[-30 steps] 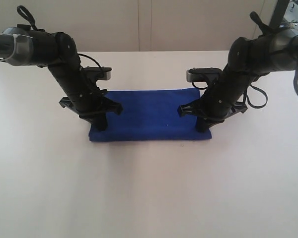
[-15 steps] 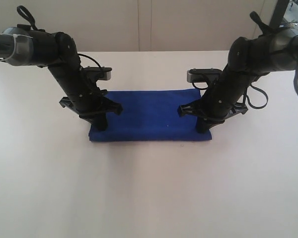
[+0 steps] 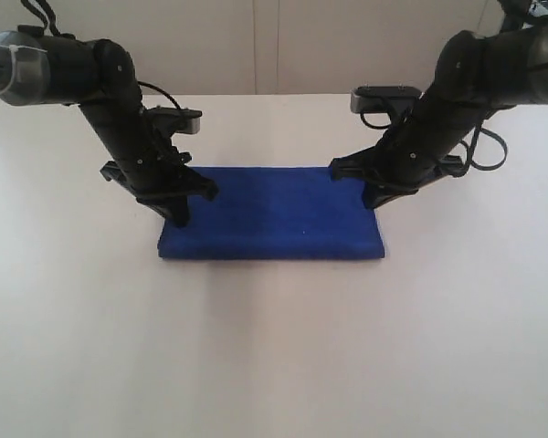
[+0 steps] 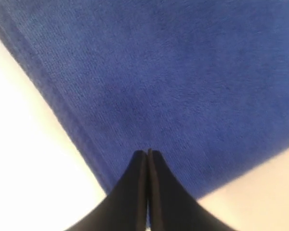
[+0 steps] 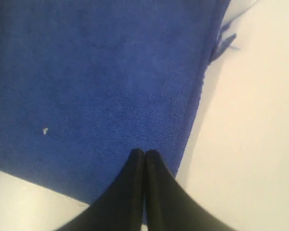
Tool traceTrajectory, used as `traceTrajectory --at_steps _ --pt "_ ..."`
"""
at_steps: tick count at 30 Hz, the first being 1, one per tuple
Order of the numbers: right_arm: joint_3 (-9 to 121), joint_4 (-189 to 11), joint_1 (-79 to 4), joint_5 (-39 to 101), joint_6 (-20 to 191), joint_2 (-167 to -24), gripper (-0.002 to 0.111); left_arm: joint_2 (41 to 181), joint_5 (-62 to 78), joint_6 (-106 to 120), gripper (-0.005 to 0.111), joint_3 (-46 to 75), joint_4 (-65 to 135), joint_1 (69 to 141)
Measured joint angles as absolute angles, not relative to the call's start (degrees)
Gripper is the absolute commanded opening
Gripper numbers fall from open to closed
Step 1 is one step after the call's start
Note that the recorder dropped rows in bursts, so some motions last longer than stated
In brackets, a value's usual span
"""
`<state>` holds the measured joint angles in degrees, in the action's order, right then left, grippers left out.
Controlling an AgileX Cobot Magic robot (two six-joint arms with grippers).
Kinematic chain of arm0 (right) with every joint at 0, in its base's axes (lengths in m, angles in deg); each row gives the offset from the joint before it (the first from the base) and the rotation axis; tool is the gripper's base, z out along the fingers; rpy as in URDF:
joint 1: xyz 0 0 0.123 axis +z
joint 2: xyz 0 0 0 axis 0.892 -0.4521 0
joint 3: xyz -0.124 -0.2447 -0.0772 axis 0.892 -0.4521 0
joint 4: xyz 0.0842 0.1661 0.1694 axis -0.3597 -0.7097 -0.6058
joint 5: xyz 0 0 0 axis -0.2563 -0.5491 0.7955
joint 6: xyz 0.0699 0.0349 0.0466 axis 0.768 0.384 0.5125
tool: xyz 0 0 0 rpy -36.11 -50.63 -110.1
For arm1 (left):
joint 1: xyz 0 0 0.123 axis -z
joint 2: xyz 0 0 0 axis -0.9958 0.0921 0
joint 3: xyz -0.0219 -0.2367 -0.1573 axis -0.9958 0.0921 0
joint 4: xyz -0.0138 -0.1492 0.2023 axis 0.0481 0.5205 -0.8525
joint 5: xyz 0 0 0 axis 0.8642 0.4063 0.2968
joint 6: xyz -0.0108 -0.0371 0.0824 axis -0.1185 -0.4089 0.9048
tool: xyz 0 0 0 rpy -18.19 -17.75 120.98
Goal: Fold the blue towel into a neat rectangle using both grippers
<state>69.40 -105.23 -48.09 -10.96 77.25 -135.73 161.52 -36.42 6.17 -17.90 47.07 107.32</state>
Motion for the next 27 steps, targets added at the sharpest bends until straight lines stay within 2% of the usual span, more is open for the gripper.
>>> traceTrajectory --at_steps 16,27 --pt "66.90 -105.04 -48.73 -16.82 80.90 -122.78 0.000 151.43 -48.05 1.04 0.000 -17.90 45.95 105.70" --pt "56.50 -103.00 -57.54 -18.45 81.80 -112.07 0.000 140.38 -49.54 -1.47 0.000 -10.01 40.83 102.69"
